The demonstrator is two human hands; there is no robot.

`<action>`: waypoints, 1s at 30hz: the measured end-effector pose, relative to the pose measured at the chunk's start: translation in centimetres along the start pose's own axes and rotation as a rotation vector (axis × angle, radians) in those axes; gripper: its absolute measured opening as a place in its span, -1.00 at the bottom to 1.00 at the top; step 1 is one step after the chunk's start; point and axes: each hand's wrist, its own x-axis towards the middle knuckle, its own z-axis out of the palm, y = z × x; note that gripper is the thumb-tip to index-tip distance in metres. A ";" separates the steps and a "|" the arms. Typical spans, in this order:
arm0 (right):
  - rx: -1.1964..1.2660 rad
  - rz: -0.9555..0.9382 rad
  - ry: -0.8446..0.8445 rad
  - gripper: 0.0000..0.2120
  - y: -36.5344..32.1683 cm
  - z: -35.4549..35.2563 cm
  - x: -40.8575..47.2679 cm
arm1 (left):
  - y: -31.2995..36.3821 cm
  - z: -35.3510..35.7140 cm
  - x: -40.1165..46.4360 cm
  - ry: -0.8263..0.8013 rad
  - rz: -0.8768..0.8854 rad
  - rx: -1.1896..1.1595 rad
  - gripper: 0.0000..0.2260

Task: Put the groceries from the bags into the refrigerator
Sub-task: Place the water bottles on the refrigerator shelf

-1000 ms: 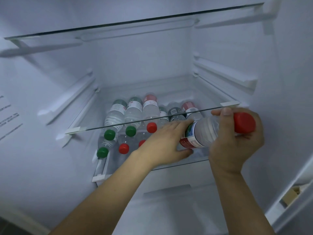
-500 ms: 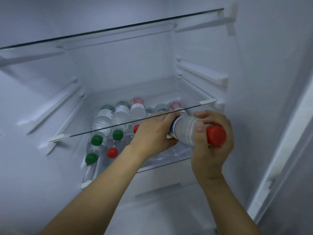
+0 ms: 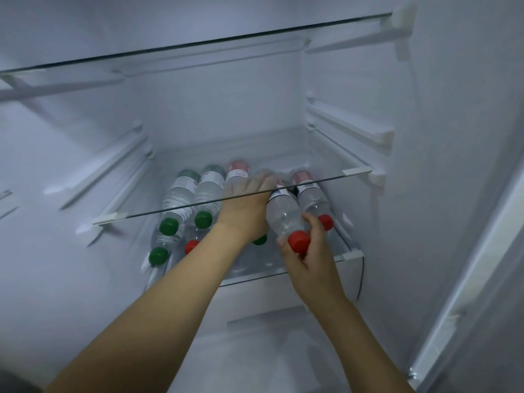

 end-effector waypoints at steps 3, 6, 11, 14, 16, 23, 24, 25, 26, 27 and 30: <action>-0.006 -0.005 -0.094 -0.41 0.3 0.1 0.2 | -0.9 -0.5 -0.3 -0.114 -0.049 -0.034 -0.22; -0.015 0.009 -0.184 -0.34 0.6 0.0 0.8 | -1.6 -1.1 -0.6 -0.192 -0.009 -0.071 -0.16; -0.262 -0.026 -0.194 -0.26 1.1 -0.1 3.0 | -2.5 -0.8 -1.3 -0.179 0.044 -0.255 -0.19; -0.481 -0.053 -0.152 -0.25 1.1 -0.3 4.8 | -2.6 -1.0 -1.5 -0.137 0.009 -0.298 -0.19; -0.559 -0.052 -0.147 -0.26 1.1 -0.4 5.8 | -2.4 -1.2 -1.5 -0.115 0.001 -0.259 -0.21; -0.354 0.053 -0.266 -0.38 0.9 -1.3 6.8 | -1.8 -1.9 -0.4 -0.138 -0.064 -0.036 -0.33; -0.351 0.057 -0.265 -0.39 0.8 -1.4 6.8 | -1.7 -1.8 -0.3 -0.131 -0.071 -0.029 -0.34; -0.359 0.062 -0.262 -0.40 0.7 -1.3 6.9 | -1.6 -1.7 -0.3 -0.129 -0.080 -0.025 -0.35; -0.378 0.063 -0.256 -0.40 0.6 -1.2 6.9 | -1.5 -1.6 -0.2 -0.132 -0.089 -0.022 -0.34; -0.404 0.065 -0.248 -0.40 0.5 -1.0 7.0 | -1.5 -1.5 -0.2 -0.139 -0.099 -0.019 -0.33; -0.464 0.062 -0.219 -0.42 0.2 -0.4 7.2 | -1.3 -1.4 0.0 -0.140 -0.124 -0.028 -0.32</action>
